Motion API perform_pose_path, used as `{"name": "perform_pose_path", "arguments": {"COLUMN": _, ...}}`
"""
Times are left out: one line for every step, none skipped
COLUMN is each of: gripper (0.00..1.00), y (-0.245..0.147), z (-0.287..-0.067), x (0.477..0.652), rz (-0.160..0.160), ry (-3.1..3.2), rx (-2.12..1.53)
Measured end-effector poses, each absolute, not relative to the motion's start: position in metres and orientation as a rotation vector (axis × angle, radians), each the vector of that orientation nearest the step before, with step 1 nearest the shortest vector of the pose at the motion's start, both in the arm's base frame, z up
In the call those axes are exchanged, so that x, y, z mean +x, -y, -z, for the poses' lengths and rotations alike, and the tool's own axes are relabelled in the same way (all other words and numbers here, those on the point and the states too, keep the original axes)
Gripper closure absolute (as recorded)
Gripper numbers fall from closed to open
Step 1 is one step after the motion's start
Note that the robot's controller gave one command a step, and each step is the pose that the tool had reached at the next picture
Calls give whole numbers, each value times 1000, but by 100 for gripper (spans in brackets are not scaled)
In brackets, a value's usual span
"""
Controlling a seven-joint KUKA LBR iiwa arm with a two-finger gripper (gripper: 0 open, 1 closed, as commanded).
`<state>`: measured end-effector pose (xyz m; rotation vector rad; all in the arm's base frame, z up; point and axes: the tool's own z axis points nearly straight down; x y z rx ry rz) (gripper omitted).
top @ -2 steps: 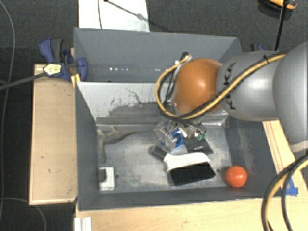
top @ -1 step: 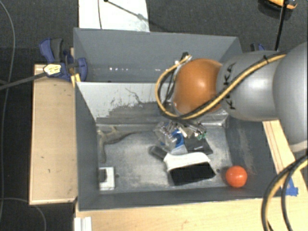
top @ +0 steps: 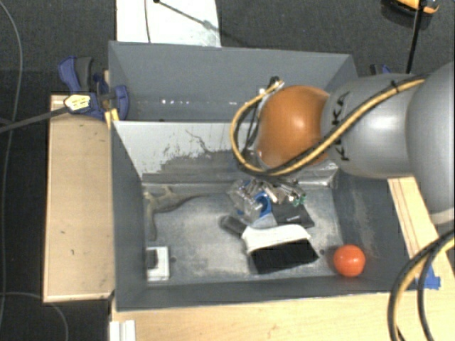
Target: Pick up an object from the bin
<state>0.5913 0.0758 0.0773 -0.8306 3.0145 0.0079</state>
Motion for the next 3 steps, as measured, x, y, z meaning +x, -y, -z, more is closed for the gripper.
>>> {"name": "perform_pose_path", "arguments": {"gripper": 100, "y": -76, "z": -86, "x": 591, "rz": -8, "ry": -3016, "rx": -827}}
{"name": "perform_pose_path", "arguments": {"gripper": 100, "y": -76, "z": -96, "x": 591, "rz": -9, "ry": -3016, "rx": -825}}
{"name": "perform_pose_path", "arguments": {"gripper": 100, "y": -76, "z": -112, "x": 590, "rz": -11, "ry": -3022, "rx": -824}}
